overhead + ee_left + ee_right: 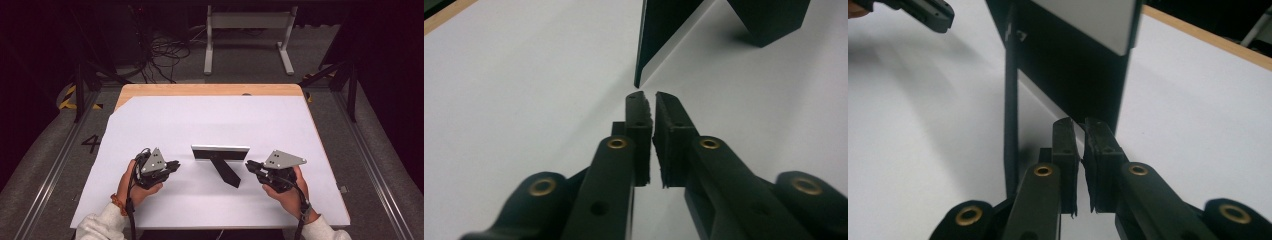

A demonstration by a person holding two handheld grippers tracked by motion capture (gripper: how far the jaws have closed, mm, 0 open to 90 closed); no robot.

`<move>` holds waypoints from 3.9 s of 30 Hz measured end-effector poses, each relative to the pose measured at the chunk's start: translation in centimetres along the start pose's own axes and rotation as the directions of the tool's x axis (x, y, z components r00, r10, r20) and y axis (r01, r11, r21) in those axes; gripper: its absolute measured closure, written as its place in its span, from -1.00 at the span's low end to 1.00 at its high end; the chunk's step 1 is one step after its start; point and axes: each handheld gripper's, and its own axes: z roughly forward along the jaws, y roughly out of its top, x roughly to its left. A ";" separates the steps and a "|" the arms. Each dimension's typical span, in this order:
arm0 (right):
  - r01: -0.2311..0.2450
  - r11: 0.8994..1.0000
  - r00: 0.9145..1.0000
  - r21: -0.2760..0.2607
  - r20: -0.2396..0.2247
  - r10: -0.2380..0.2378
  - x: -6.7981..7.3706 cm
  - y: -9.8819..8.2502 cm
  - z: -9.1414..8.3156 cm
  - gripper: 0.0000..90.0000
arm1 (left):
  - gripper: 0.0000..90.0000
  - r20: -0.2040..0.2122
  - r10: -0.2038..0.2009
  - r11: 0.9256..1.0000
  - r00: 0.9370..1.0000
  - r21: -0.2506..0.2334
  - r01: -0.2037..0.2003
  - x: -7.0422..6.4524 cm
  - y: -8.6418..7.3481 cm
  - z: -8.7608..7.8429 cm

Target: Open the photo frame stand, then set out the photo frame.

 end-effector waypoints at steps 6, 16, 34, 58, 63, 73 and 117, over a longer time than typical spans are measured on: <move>-0.017 0.999 0.999 -0.029 0.028 0.018 -0.8 0.4 0.1 0.87 | 0.53 0.013 -0.064 0.996 0.998 -0.055 0.065 1.0 0.7 1.0; -0.036 0.999 0.997 -0.030 0.070 0.038 -1.5 0.3 0.4 0.82 | 0.21 0.005 -0.057 0.996 0.998 -0.070 0.057 2.2 2.7 3.7; -0.047 0.998 0.997 -0.031 0.064 0.049 -1.4 0.6 1.7 0.68 | 0.13 0.103 0.010 0.996 0.995 -0.089 -0.001 1.5 3.2 3.3; -0.072 0.996 0.996 -0.044 0.044 0.074 -1.9 0.5 2.8 0.79 | 0.75 0.147 0.016 0.994 0.989 -0.113 0.001 1.4 3.1 3.0; -0.078 0.996 0.996 -0.044 0.039 0.080 -2.0 0.6 3.1 0.79 | 0.77 0.133 0.029 0.995 0.991 -0.097 -0.016 1.1 3.1 2.6; -0.078 0.996 0.996 -0.033 0.045 0.080 -2.2 0.8 3.8 0.79 | 0.79 0.123 0.037 0.996 0.992 -0.086 -0.026 0.7 3.1 2.3; -0.019 0.997 0.997 -0.070 0.075 0.025 -0.5 2.3 3.8 1.00 | 0.81 0.104 0.079 0.991 0.991 -0.117 -0.067 -0.7 3.8 0.3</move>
